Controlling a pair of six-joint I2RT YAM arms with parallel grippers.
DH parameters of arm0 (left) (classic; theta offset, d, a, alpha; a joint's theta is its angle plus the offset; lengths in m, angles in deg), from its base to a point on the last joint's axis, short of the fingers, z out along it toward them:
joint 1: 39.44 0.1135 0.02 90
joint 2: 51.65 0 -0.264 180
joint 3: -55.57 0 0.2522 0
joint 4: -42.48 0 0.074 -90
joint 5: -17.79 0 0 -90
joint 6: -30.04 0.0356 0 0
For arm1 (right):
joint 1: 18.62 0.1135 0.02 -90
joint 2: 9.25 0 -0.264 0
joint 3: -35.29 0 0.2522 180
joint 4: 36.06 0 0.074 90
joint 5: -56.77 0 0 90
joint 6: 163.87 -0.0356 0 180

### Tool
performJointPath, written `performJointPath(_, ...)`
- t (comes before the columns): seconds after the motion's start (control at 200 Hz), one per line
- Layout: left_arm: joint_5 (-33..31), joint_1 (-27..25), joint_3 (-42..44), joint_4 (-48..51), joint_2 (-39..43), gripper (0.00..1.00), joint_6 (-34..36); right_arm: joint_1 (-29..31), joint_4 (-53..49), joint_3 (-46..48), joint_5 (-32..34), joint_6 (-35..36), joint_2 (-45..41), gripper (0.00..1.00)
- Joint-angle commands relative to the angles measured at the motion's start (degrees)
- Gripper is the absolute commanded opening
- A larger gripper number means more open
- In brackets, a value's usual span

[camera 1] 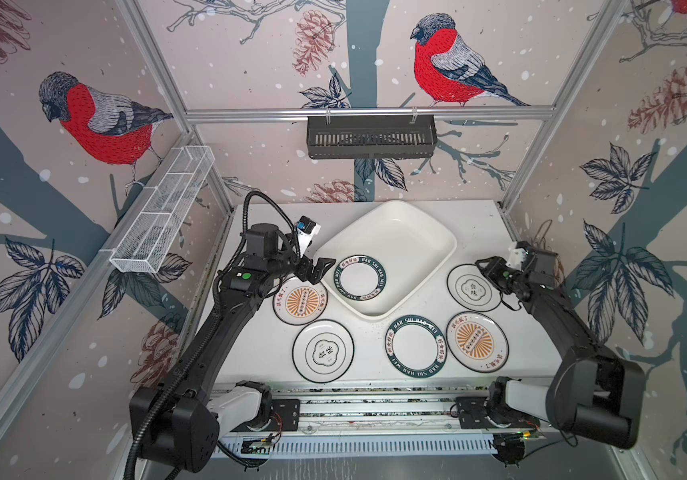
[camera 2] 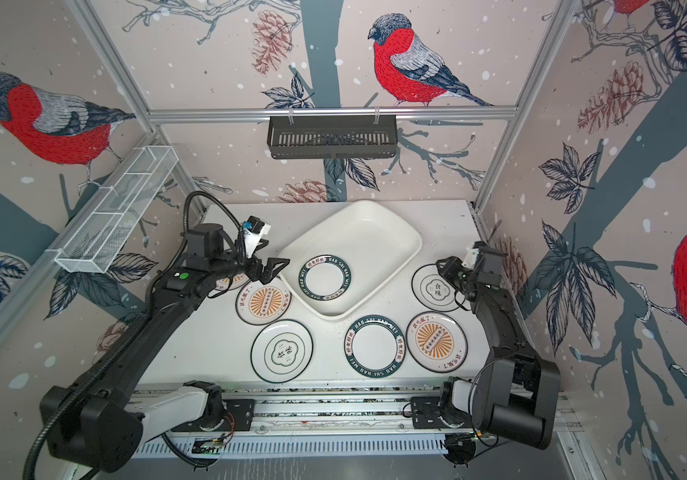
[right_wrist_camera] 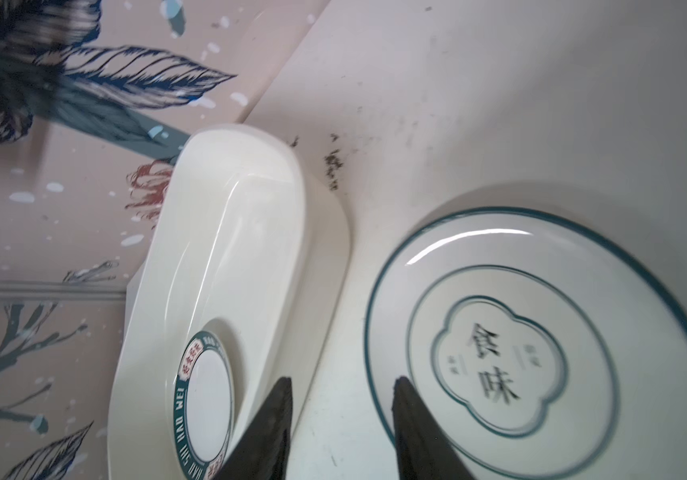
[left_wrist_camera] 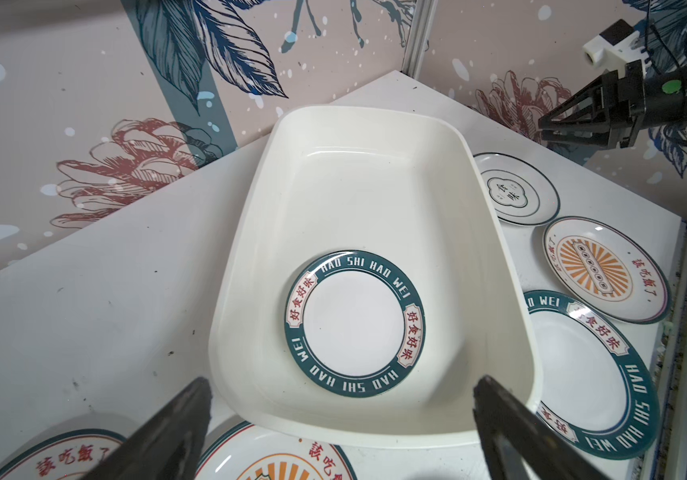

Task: Place the plates into the plastic bin on the countertop
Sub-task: 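Move the right gripper to the cloud-pattern plate and grip its rim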

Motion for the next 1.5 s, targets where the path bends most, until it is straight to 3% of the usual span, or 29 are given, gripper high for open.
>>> performJointPath(0.0,2.81,-1.97,-0.08,-0.31,-1.12,0.97,-0.48,-4.96,3.81,3.65,-1.98,-2.49,-2.57,0.42)
performJointPath(0.155,1.77,-3.94,0.11,-1.39,-1.97,0.97,-0.24,-11.16,0.65,6.62,2.65,-1.40,-5.06,0.44)
performJointPath(0.425,2.17,-4.43,4.21,-4.17,-1.53,0.97,0.31,-17.04,3.96,11.76,-0.25,-1.49,-6.47,0.44)
performJointPath(0.851,3.20,-4.72,4.14,-3.39,-0.89,0.97,-0.88,-19.52,7.09,13.24,-5.06,0.62,3.26,0.43)
performJointPath(1.496,3.75,-4.68,3.68,-2.42,-0.20,0.97,-0.04,-21.00,19.32,17.61,-8.88,-3.15,7.72,0.40)
